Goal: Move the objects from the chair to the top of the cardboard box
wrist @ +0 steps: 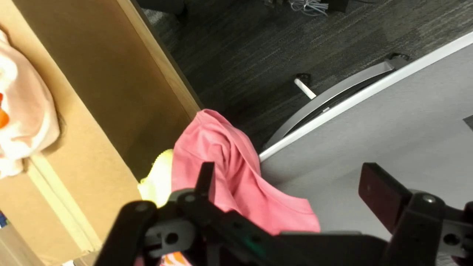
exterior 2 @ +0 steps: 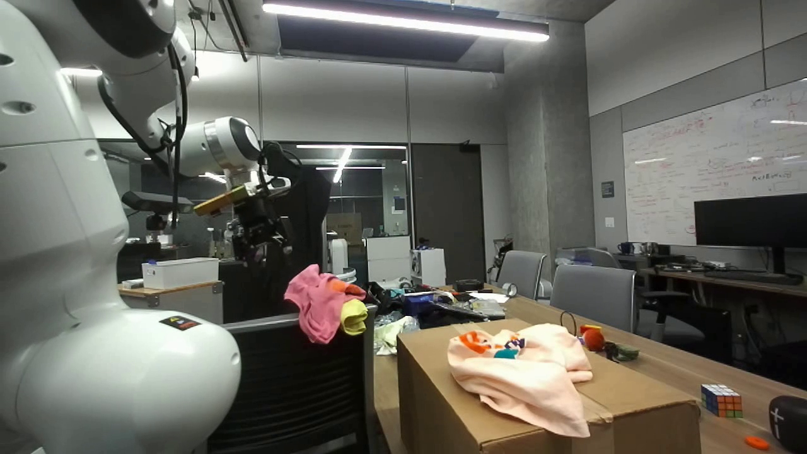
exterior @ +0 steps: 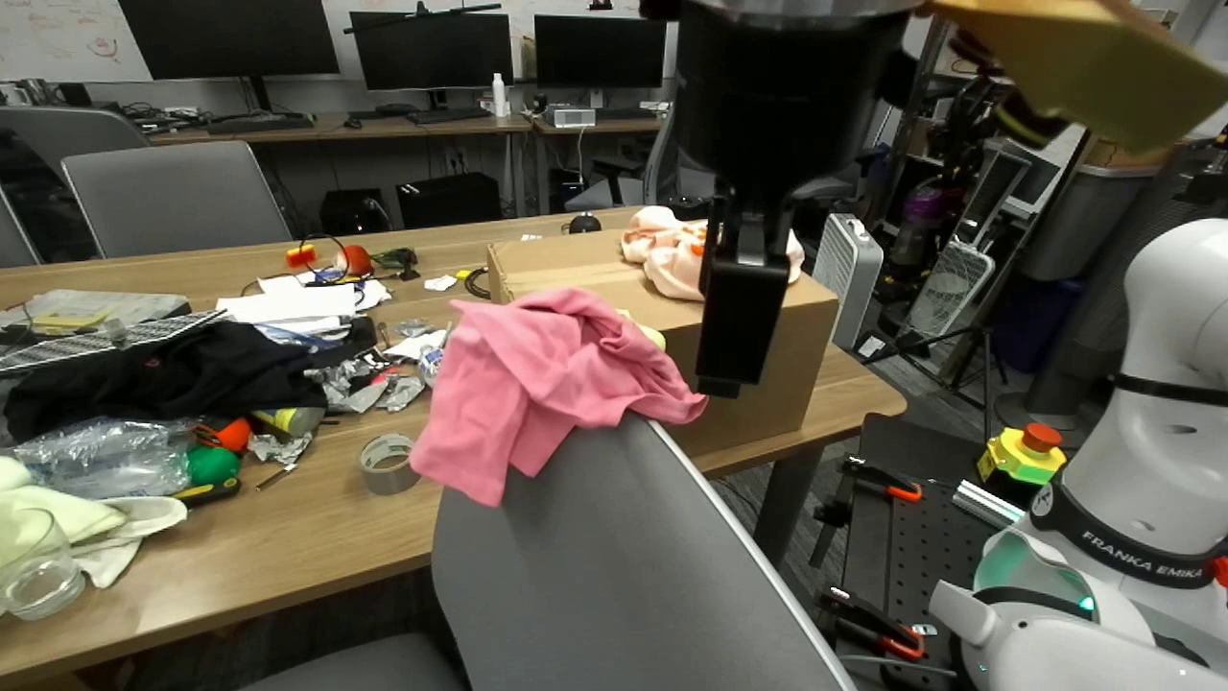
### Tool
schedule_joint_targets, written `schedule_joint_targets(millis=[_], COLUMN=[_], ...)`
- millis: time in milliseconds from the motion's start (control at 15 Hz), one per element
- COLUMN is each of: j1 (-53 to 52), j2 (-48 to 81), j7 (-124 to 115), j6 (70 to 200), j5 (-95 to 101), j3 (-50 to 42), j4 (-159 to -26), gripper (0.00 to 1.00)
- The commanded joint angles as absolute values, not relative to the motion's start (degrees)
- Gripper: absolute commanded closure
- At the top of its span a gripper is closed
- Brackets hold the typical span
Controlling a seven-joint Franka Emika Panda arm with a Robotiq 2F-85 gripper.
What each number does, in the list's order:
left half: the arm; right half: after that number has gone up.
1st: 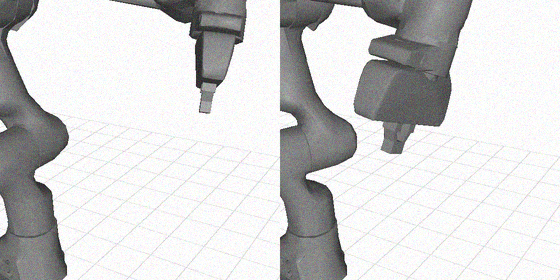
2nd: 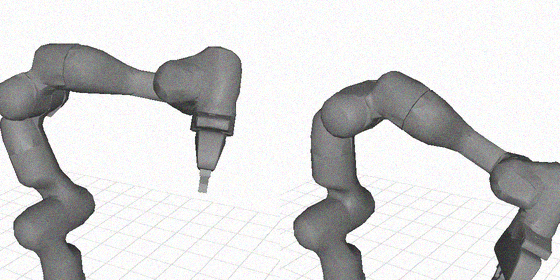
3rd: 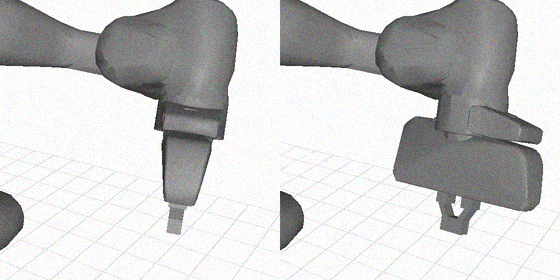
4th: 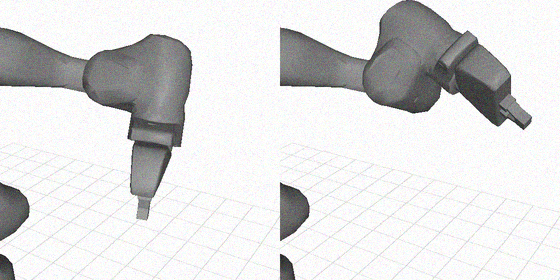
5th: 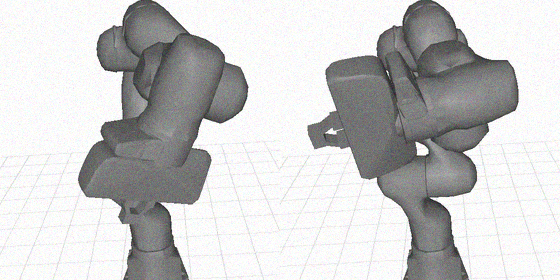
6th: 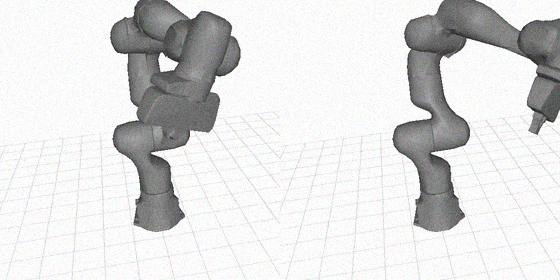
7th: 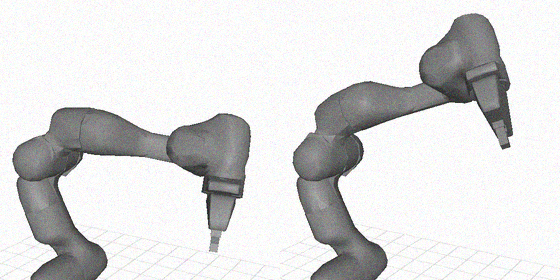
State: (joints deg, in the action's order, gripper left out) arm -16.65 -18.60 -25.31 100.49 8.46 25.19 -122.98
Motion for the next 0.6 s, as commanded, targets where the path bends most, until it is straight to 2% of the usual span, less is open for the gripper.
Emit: schedule_joint_targets(millis=[0, 533], j1=[-17.68, -16.57], j2=[-16.51, -12.72], j7=[-19.97, -20.66], j6=[103.92, 111.74], j5=[8.62, 10.73], j3=[24.89, 24.41], j4=[-121.04, -121.77], gripper=[0.0, 0.0])
